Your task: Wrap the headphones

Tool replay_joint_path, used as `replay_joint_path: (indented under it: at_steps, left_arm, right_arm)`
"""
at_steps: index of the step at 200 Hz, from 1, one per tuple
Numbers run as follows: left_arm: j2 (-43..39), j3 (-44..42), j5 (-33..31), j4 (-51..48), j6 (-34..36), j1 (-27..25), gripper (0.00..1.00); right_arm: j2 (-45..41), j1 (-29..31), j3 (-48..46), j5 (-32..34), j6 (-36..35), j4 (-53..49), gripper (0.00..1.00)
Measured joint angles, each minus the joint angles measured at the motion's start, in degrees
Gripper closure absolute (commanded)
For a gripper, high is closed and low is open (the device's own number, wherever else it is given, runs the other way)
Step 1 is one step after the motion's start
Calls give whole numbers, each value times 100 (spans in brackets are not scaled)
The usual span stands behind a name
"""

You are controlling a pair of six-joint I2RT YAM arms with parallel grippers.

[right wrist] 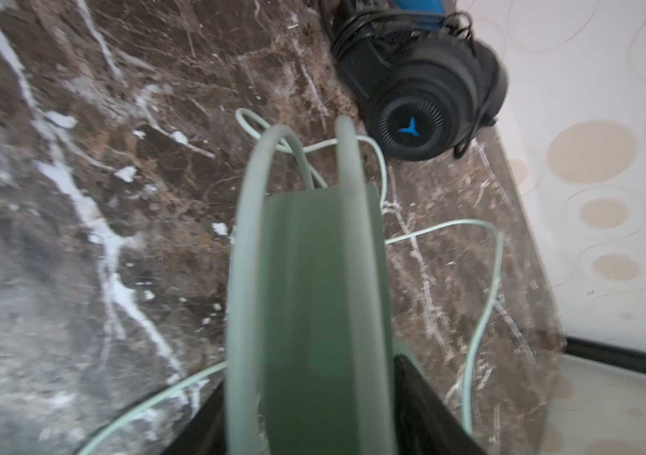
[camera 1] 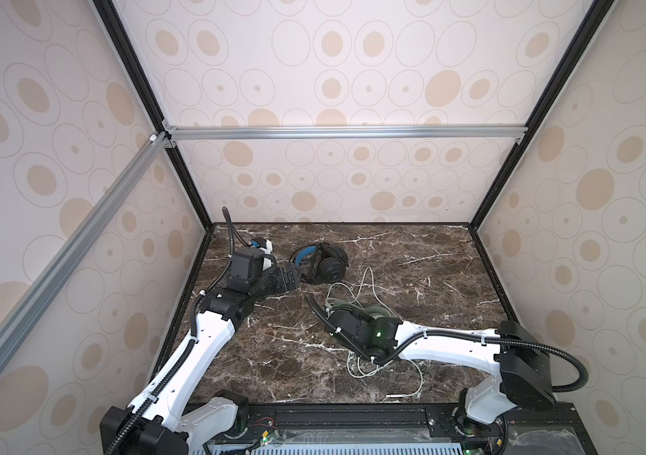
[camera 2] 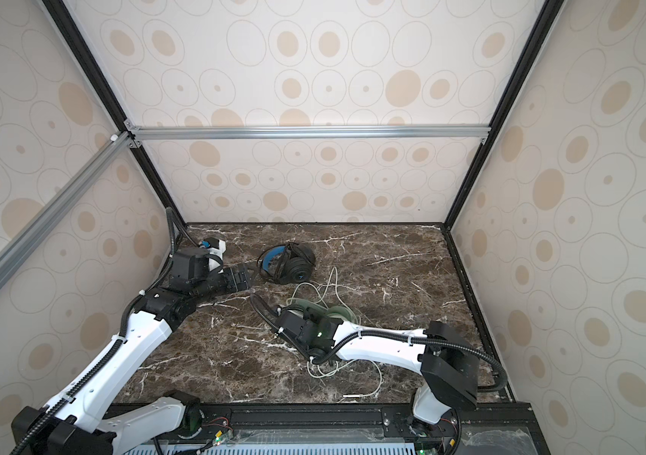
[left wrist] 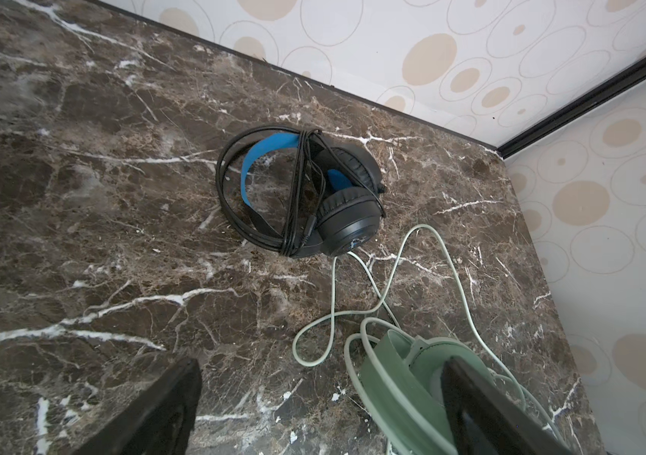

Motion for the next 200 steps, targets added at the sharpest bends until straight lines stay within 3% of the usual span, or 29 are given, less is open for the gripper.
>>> replay_joint_path:
  at_steps: [72,97,114,168,200]
  left_arm:
    - [138,-348,203,-203,-140,-22,10]
    - [289,-380,142,-389,-205,-293,2]
    - [400,-393,0,-507,-280,-680,2]
    - [409,-1095,-199,-542,-868,-1600,3]
    - [901,-1200,-192,-339,-1141,-2072,3]
  right_arm:
    - [-662,39,-538,-1786,98,540,11]
    - [-922,31,-387,-2308,109,634,8]
    - [-931,-74,-175,-2597,195,645,8]
    - [-1390,-1543,-20,-3252,957,588,6]
    - [-1539,-2321,227,-3390,1021,363,6]
